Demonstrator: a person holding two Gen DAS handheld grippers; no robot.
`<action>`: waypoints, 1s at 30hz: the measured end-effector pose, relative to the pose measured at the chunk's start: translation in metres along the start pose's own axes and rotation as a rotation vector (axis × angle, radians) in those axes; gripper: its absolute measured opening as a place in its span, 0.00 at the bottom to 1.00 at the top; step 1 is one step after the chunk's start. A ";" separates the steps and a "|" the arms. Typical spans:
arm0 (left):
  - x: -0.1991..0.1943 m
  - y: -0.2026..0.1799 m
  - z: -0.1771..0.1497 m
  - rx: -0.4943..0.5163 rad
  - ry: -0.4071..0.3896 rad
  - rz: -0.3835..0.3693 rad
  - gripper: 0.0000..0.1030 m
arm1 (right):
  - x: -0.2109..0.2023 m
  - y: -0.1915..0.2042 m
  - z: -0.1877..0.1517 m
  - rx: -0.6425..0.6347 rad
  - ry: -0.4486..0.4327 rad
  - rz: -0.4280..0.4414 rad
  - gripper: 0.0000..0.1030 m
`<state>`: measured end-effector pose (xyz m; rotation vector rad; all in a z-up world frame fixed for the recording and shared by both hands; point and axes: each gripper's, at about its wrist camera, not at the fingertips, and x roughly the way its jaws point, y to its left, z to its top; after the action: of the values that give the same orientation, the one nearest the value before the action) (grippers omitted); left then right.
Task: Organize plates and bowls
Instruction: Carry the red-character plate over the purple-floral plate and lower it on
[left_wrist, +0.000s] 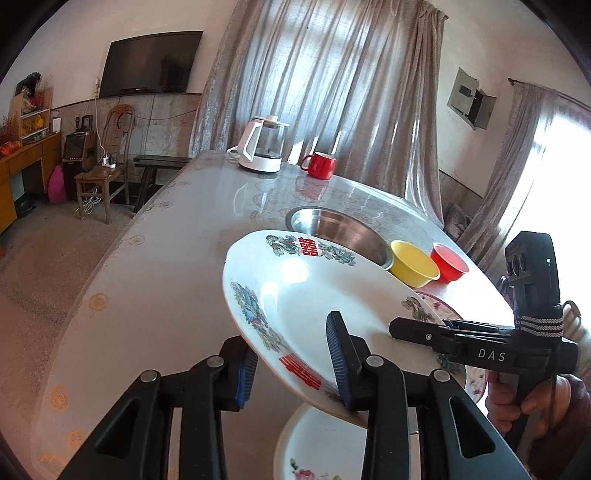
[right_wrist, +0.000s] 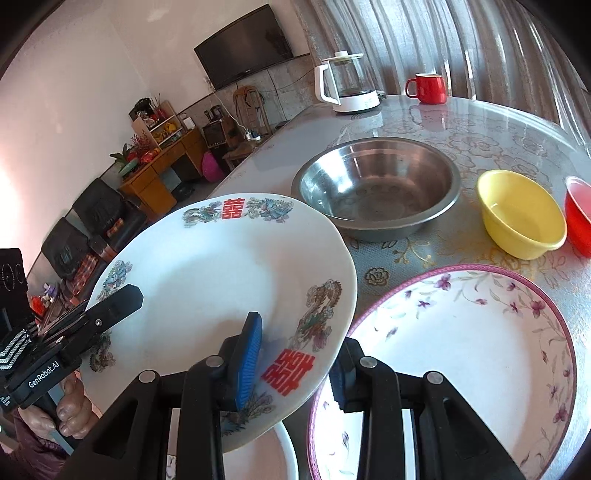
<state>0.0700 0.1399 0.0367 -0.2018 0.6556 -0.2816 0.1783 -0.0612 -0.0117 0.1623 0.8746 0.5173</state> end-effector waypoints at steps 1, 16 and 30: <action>0.000 -0.006 -0.001 0.006 0.002 -0.009 0.35 | -0.006 -0.004 -0.004 0.010 -0.008 0.000 0.32; 0.040 -0.100 -0.017 0.066 0.121 -0.142 0.36 | -0.073 -0.081 -0.055 0.185 -0.067 -0.104 0.32; 0.076 -0.128 -0.034 0.069 0.249 -0.161 0.38 | -0.088 -0.119 -0.078 0.273 -0.061 -0.167 0.32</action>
<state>0.0819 -0.0087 0.0017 -0.1542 0.8768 -0.4886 0.1152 -0.2137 -0.0416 0.3493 0.8880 0.2346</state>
